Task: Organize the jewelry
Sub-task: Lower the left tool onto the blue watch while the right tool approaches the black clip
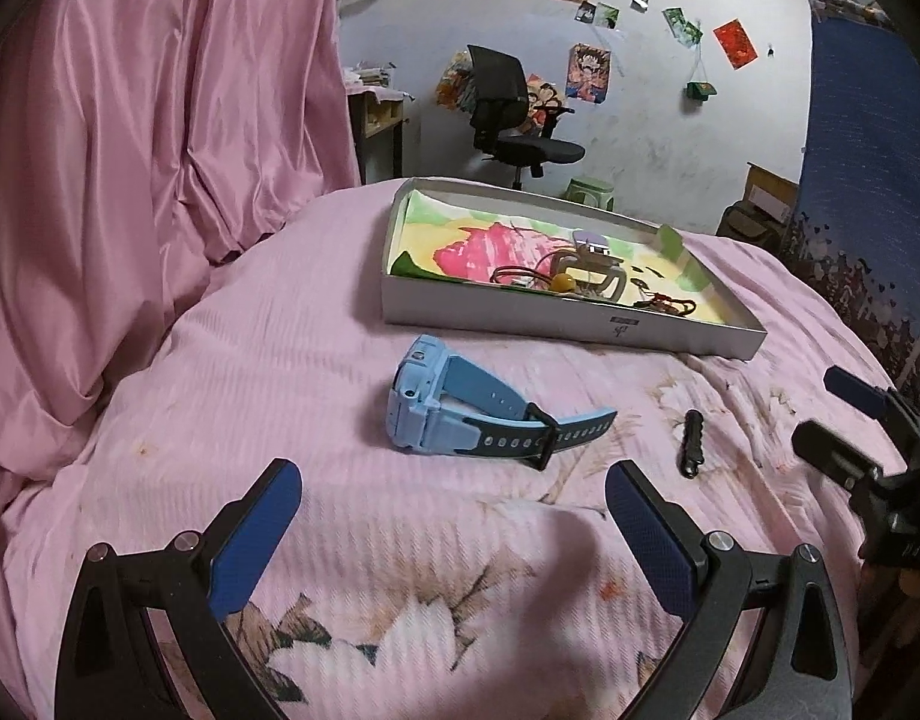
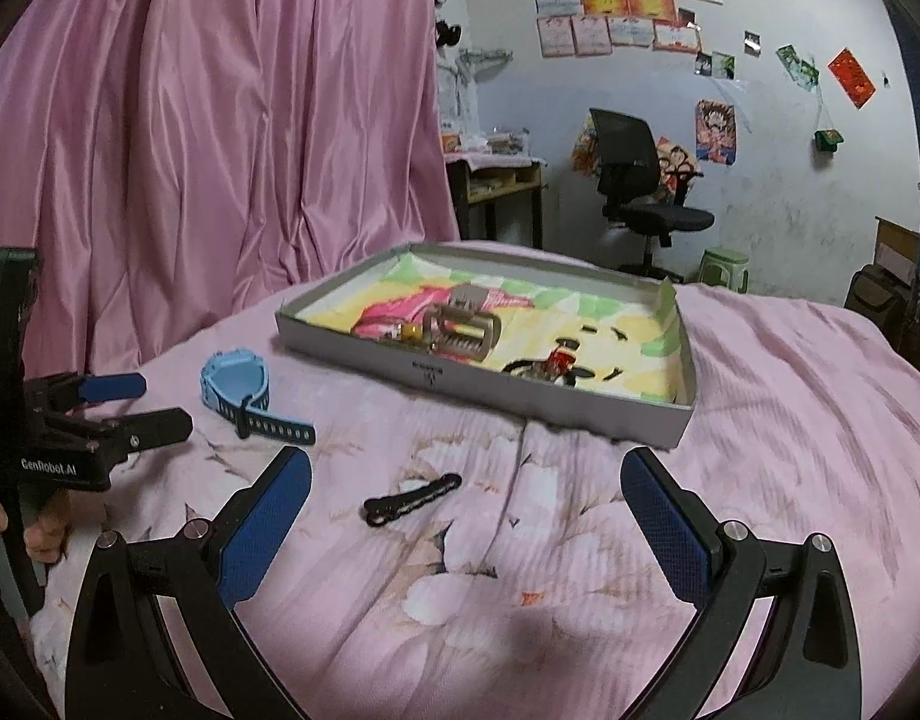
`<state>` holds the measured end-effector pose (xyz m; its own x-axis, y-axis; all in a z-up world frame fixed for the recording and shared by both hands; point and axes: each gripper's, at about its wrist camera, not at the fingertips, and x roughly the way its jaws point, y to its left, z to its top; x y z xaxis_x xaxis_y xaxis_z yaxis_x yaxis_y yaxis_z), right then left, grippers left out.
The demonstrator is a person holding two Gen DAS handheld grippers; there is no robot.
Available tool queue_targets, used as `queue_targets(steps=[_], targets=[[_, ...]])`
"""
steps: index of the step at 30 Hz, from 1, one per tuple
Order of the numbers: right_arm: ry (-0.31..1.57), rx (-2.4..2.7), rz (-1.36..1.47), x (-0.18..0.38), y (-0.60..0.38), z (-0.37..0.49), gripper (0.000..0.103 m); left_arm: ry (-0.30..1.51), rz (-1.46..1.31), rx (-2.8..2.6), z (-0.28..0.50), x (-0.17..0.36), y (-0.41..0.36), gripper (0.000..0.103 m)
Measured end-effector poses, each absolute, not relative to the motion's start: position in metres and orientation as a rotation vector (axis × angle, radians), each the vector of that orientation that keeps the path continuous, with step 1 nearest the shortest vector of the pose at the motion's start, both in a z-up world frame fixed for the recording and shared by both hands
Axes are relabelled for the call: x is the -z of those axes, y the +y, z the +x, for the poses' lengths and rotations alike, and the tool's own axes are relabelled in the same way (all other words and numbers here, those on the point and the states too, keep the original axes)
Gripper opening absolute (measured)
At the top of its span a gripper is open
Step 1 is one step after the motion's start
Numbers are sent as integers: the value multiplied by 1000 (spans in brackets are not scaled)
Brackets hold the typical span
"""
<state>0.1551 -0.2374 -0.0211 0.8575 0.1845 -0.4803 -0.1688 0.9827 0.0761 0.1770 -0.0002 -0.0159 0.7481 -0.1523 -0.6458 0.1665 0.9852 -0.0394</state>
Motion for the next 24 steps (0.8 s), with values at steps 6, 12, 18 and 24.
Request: queue_targets(steps=[6,12,18,24], targets=[[582,-200,-11,31,-227,166,102,753,20,206,192,21,-2,102],[659,-243,-28,42,-218,176,102,800,22,223,211,29,-6,102],[704,-283,-29,49,-213,183,94,806,-4,228,223,33,-5,102],[747,-328,-9,54,-204,196,77,815,31,260,231,36,-13,99]])
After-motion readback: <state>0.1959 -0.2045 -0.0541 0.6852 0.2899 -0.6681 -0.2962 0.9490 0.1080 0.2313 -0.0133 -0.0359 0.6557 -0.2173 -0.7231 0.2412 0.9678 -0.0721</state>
